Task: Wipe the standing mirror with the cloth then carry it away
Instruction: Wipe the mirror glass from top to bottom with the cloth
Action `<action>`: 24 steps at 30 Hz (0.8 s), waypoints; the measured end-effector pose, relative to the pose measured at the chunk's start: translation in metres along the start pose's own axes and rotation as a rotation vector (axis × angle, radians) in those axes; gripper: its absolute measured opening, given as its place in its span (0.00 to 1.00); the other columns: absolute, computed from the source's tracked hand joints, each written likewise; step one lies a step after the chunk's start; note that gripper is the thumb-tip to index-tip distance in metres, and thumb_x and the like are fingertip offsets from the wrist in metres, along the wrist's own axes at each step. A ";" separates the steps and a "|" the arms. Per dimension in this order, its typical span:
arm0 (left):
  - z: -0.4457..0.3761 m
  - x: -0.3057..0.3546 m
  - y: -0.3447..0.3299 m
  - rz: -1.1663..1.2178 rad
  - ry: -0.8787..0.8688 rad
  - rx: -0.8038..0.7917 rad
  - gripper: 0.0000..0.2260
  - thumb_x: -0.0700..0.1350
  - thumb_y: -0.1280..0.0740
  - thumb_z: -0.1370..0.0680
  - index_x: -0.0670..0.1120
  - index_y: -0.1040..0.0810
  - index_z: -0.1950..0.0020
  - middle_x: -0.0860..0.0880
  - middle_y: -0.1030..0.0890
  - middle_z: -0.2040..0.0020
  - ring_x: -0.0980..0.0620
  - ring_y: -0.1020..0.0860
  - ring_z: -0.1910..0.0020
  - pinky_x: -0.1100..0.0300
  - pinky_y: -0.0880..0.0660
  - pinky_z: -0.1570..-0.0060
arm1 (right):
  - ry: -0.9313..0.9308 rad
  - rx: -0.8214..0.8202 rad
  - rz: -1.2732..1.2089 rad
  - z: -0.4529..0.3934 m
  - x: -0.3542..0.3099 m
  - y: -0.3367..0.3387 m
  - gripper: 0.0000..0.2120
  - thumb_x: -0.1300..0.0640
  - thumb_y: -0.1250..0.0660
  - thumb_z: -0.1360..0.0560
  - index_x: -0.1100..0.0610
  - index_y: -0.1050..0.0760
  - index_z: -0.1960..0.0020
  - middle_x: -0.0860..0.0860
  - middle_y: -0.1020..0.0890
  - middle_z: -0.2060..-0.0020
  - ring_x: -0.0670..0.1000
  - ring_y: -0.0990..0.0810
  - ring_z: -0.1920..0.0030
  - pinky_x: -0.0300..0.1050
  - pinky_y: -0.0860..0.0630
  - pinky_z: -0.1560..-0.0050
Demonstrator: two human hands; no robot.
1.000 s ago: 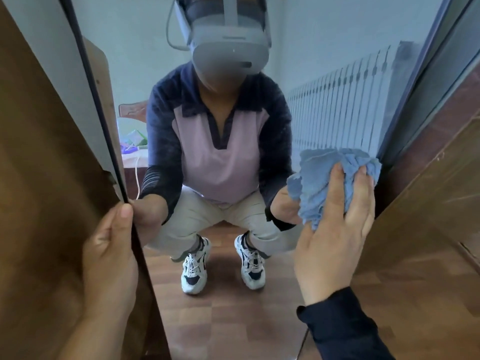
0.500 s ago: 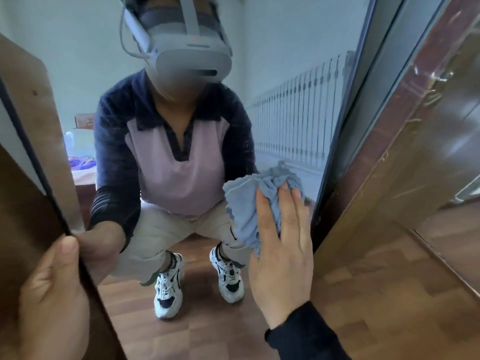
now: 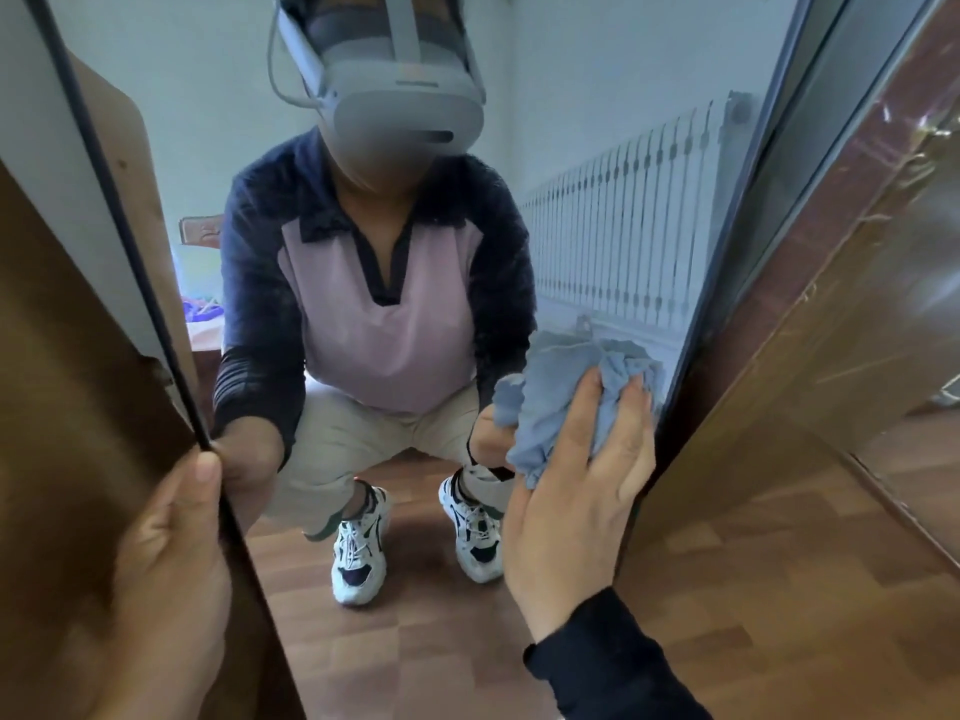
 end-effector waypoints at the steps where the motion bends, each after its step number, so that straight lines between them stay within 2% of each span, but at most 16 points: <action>1: 0.003 0.002 -0.002 -0.012 0.009 0.001 0.21 0.73 0.40 0.29 0.60 0.17 0.54 0.58 0.16 0.62 0.63 0.20 0.58 0.72 0.24 0.52 | 0.010 -0.004 -0.004 0.002 0.003 -0.001 0.35 0.50 0.47 0.24 0.63 0.43 0.20 0.65 0.46 0.22 0.67 0.45 0.23 0.67 0.37 0.27; 2: 0.005 0.004 -0.001 -0.020 0.000 0.010 0.15 0.69 0.40 0.25 0.65 0.17 0.57 0.60 0.16 0.63 0.64 0.20 0.59 0.74 0.25 0.54 | 0.014 -0.026 -0.020 0.002 0.006 0.001 0.34 0.52 0.46 0.23 0.62 0.44 0.20 0.64 0.46 0.22 0.66 0.45 0.23 0.66 0.36 0.27; 5: 0.014 0.009 -0.002 -0.013 -0.023 0.012 0.11 0.64 0.38 0.24 0.66 0.17 0.54 0.56 0.16 0.54 0.58 0.19 0.49 0.62 0.24 0.44 | 0.036 -0.036 0.027 0.000 0.017 0.003 0.36 0.55 0.41 0.24 0.61 0.47 0.19 0.62 0.47 0.21 0.64 0.47 0.22 0.65 0.37 0.26; 9: 0.019 0.017 -0.006 0.052 -0.018 -0.004 0.13 0.56 0.40 0.18 0.64 0.16 0.54 0.63 0.15 0.58 0.65 0.18 0.53 0.67 0.22 0.48 | 0.049 -0.042 0.023 -0.002 0.011 0.004 0.36 0.55 0.42 0.25 0.61 0.48 0.19 0.62 0.49 0.21 0.63 0.51 0.20 0.64 0.39 0.25; 11: 0.023 0.020 -0.007 0.079 -0.016 -0.024 0.14 0.53 0.41 0.17 0.61 0.16 0.54 0.63 0.15 0.58 0.67 0.18 0.54 0.71 0.22 0.50 | 0.066 -0.040 0.008 0.000 0.007 0.003 0.35 0.54 0.43 0.24 0.61 0.47 0.19 0.62 0.49 0.21 0.63 0.52 0.20 0.62 0.45 0.22; 13: 0.025 0.023 -0.008 0.079 -0.028 -0.030 0.14 0.53 0.41 0.17 0.61 0.17 0.54 0.64 0.15 0.57 0.68 0.19 0.54 0.72 0.23 0.50 | 0.145 -0.038 0.053 0.008 0.002 -0.001 0.35 0.53 0.42 0.24 0.61 0.45 0.20 0.64 0.47 0.21 0.64 0.50 0.20 0.54 0.56 0.19; 14: 0.026 0.025 -0.008 0.074 -0.029 -0.019 0.14 0.52 0.41 0.16 0.61 0.17 0.55 0.64 0.16 0.58 0.69 0.19 0.54 0.72 0.23 0.50 | 0.197 -0.048 0.076 0.011 0.000 -0.003 0.35 0.54 0.39 0.25 0.60 0.44 0.20 0.64 0.46 0.21 0.64 0.49 0.20 0.52 0.58 0.19; 16: 0.027 0.030 -0.009 0.079 -0.049 -0.025 0.17 0.49 0.41 0.16 0.61 0.16 0.57 0.65 0.16 0.60 0.69 0.20 0.56 0.73 0.25 0.54 | 0.287 -0.037 0.097 0.014 0.001 -0.006 0.34 0.58 0.39 0.24 0.59 0.45 0.20 0.63 0.44 0.22 0.64 0.48 0.21 0.53 0.55 0.19; 18: 0.030 0.037 -0.011 0.046 -0.082 -0.051 0.16 0.48 0.42 0.16 0.57 0.17 0.56 0.66 0.17 0.61 0.71 0.21 0.58 0.76 0.27 0.57 | 0.319 0.006 0.107 0.008 0.010 -0.004 0.33 0.62 0.40 0.24 0.59 0.45 0.20 0.63 0.42 0.22 0.64 0.47 0.21 0.58 0.49 0.20; 20: 0.033 0.042 -0.011 0.014 -0.102 -0.070 0.16 0.47 0.42 0.16 0.57 0.20 0.59 0.68 0.19 0.65 0.73 0.23 0.62 0.79 0.30 0.60 | 0.197 0.041 0.072 0.000 0.021 0.000 0.36 0.64 0.36 0.25 0.60 0.47 0.20 0.64 0.44 0.22 0.64 0.47 0.22 0.62 0.46 0.22; 22: 0.033 0.044 -0.009 -0.028 -0.111 -0.077 0.19 0.48 0.42 0.16 0.61 0.20 0.63 0.70 0.21 0.67 0.74 0.24 0.63 0.81 0.31 0.62 | 0.038 0.046 0.000 -0.003 0.023 0.001 0.40 0.64 0.33 0.25 0.61 0.50 0.19 0.64 0.48 0.22 0.65 0.49 0.22 0.58 0.48 0.21; 24: 0.031 0.043 -0.008 -0.046 -0.087 -0.074 0.16 0.50 0.41 0.17 0.63 0.21 0.60 0.73 0.21 0.65 0.76 0.23 0.60 0.81 0.32 0.61 | 0.026 0.034 -0.007 0.003 0.016 -0.002 0.39 0.63 0.34 0.24 0.62 0.50 0.19 0.65 0.50 0.22 0.66 0.50 0.22 0.60 0.49 0.21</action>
Point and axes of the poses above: each hand's wrist, its own z-axis away from the middle knuckle, its own y-axis out of the back of the hand, x = y × z, the point moved 4 cm from there along -z, towards the middle knuckle
